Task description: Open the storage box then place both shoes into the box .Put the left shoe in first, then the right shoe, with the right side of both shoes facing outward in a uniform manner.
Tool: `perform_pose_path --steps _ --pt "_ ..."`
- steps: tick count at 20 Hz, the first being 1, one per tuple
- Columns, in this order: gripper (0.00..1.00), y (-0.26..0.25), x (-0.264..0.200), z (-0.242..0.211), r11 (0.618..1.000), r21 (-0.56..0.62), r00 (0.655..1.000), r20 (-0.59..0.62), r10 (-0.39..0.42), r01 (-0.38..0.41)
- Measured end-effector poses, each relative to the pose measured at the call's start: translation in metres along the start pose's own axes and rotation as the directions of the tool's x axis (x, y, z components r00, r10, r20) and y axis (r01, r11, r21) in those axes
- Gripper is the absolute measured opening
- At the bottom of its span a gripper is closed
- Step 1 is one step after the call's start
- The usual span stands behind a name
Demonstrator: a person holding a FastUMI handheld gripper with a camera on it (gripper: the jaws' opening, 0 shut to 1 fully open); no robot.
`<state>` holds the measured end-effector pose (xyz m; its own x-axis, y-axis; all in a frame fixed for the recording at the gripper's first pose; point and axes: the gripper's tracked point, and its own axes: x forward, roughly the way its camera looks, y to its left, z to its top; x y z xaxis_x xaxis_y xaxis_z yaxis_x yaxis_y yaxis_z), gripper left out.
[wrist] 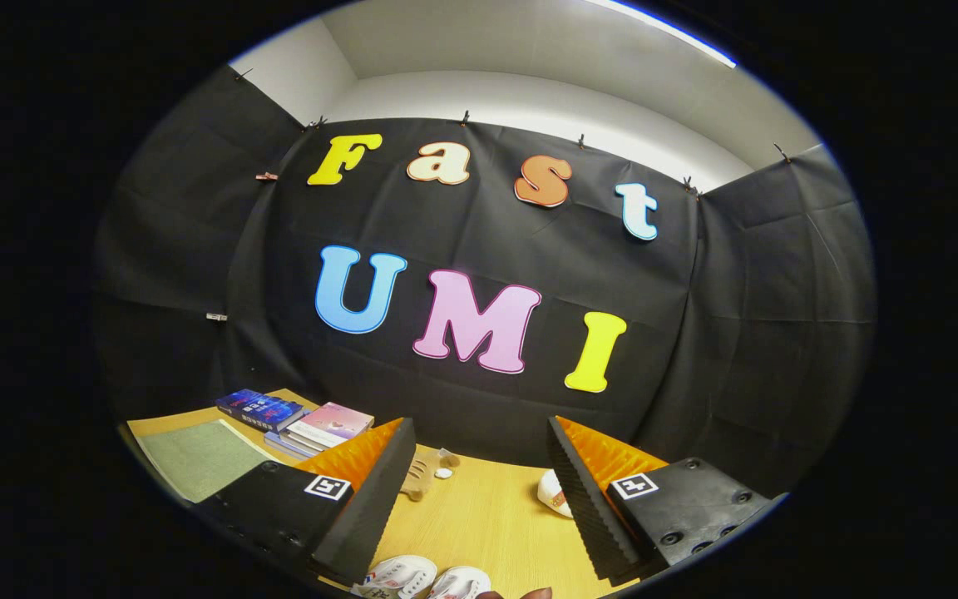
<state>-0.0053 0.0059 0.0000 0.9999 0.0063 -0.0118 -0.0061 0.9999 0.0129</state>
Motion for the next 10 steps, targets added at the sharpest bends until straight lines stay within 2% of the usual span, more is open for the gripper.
perform_pose_path --steps 10 --pt "0.97 0.0006 0.0008 -0.0013 1.0 -0.011 1.0 -0.008 -0.002 0.002"
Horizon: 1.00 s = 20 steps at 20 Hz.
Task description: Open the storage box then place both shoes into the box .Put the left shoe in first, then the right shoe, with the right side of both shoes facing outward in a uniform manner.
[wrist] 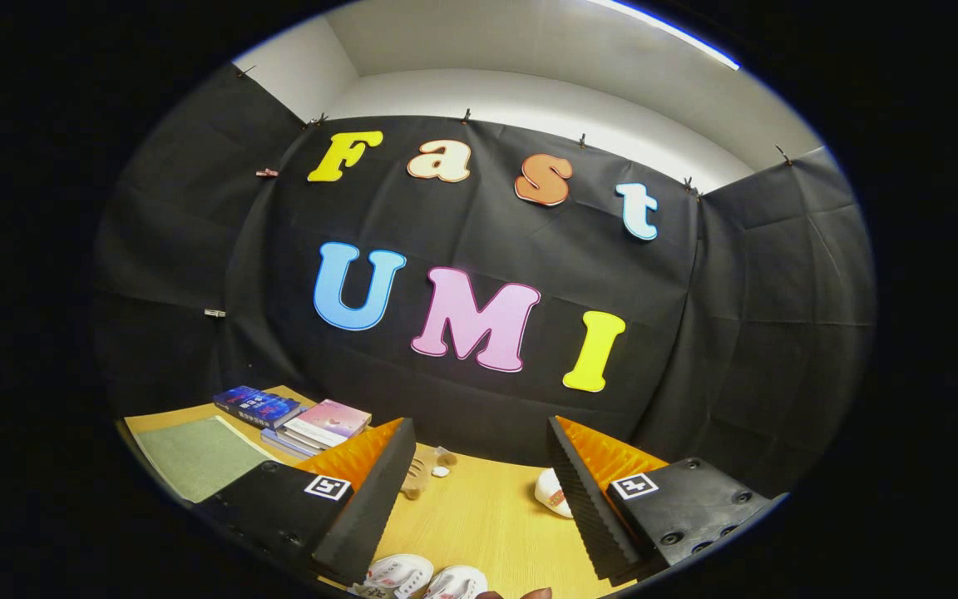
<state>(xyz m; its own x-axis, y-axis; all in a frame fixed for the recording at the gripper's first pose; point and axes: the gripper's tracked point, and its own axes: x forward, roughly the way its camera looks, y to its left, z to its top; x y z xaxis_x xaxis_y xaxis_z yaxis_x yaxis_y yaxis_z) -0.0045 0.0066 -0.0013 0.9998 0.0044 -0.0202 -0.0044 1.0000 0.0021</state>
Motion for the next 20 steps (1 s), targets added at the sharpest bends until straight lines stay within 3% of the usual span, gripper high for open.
perform_pose_path --steps 10,16,18,20 --pt "0.97 0.005 0.002 0.002 1.0 0.001 1.0 0.001 0.011 -0.011" --pt "0.97 0.022 0.005 -0.004 0.997 0.011 0.997 -0.013 0.072 -0.071" --pt "0.97 0.039 0.008 -0.008 0.99 0.025 0.99 -0.022 0.139 -0.138" --pt "0.97 0.087 -0.002 -0.03 0.937 0.125 0.937 -0.086 0.339 -0.327"
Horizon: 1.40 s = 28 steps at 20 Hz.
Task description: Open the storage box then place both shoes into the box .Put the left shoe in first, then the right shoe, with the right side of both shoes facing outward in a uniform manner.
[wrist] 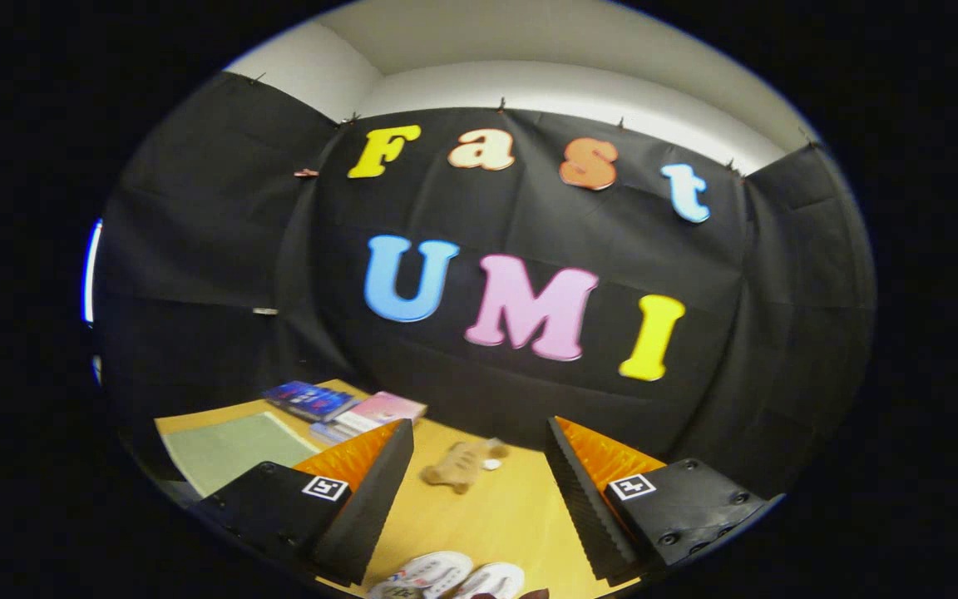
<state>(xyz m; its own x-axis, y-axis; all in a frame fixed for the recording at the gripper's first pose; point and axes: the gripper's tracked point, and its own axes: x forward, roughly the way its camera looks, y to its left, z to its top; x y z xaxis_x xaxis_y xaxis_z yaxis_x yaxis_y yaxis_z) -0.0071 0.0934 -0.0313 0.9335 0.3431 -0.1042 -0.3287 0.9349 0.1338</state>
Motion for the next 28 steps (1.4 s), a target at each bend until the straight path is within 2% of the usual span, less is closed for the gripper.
perform_pose_path --steps 1,2,3,4,6,8,10,14,19,22,24,26,27,28 --pt "0.98 0.03 0.003 -0.019 0.989 0.077 0.991 -0.044 0.13 -0.127" --pt "0.98 0.055 0.004 -0.035 0.96 0.166 0.966 -0.082 0.244 -0.228" --pt "0.98 0.075 0.004 -0.049 0.921 0.254 0.937 -0.113 0.33 -0.294" --pt "0.98 0.084 0.004 -0.061 0.88 0.343 0.907 -0.146 0.394 -0.328" --pt "0.98 0.108 0.001 -0.083 0.762 0.532 0.833 -0.174 0.525 -0.369" --pt "0.98 0.123 0.008 -0.103 0.631 0.691 0.779 -0.158 0.607 -0.352" --pt "0.98 0.125 0.023 -0.126 0.535 0.789 0.745 -0.154 0.649 -0.303" --pt "0.98 0.135 0.039 -0.167 0.407 0.881 0.673 -0.149 0.725 -0.243" --pt "0.98 0.17 0.059 -0.195 0.273 0.939 0.579 -0.106 0.808 -0.21" --pt "0.97 0.19 0.066 -0.213 0.211 0.963 0.531 -0.091 0.843 -0.17" --pt "0.97 0.2 0.067 -0.22 0.163 0.976 0.512 -0.069 0.856 -0.141" --pt "0.96 0.212 0.064 -0.22 0.066 0.992 0.495 -0.006 0.869 -0.104" --pt "0.96 0.214 0.064 -0.215 -0.003 0.996 0.482 0.045 0.875 -0.087" --pt "0.94 0.22 0.067 -0.213 -0.036 0.996 0.485 0.07 0.872 -0.078"
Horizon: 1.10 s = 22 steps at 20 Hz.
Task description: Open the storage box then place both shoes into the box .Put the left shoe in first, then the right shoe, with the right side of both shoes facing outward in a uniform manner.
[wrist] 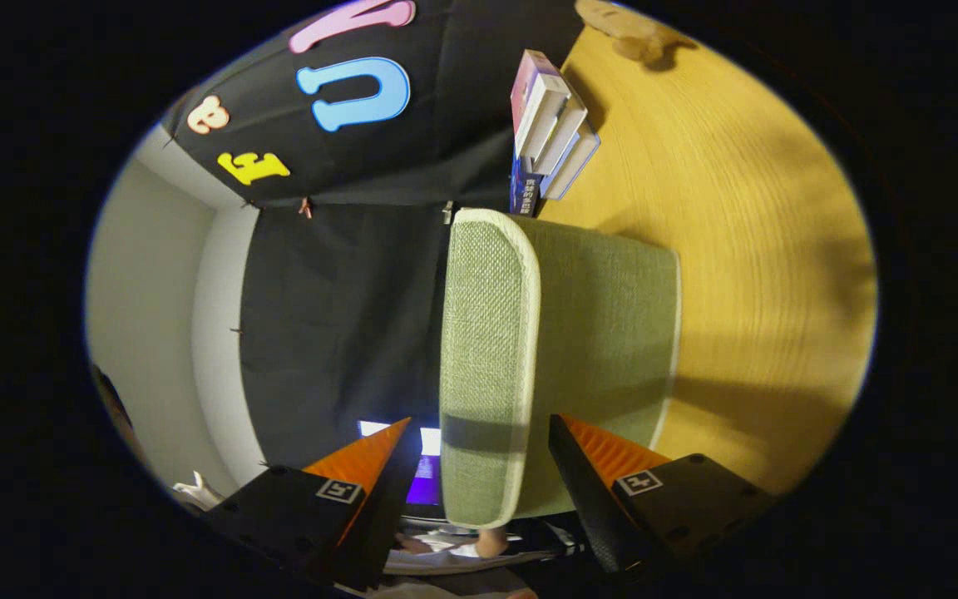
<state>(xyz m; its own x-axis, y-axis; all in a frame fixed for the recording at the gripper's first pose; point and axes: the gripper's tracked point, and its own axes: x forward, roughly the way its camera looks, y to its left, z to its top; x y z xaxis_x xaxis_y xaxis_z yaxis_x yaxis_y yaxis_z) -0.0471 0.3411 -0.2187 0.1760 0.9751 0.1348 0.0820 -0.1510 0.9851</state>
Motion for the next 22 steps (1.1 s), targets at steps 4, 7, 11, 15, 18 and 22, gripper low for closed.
perform_pose_path --steps 4,7,11,15,18,22 --pt "0.46 0.0 -0.005 0.003 0.999 0.007 0.999 0.023 0.049 -0.05" --pt "0.05 0.023 -0.013 0.018 0.997 -0.059 0.992 0.117 0.047 -0.041" --pt "0.05 0.08 -0.008 0.017 0.991 -0.135 0.988 0.148 0.048 -0.028" --pt "0.05 0.144 0.027 0.013 0.973 -0.229 0.989 0.147 0.027 0.007" --pt "0.05 0.188 0.073 0.011 0.945 -0.326 0.991 0.137 0.003 0.042" --pt "0.06 0.219 0.15 -0.005 0.916 -0.394 0.994 0.097 -0.048 0.082"
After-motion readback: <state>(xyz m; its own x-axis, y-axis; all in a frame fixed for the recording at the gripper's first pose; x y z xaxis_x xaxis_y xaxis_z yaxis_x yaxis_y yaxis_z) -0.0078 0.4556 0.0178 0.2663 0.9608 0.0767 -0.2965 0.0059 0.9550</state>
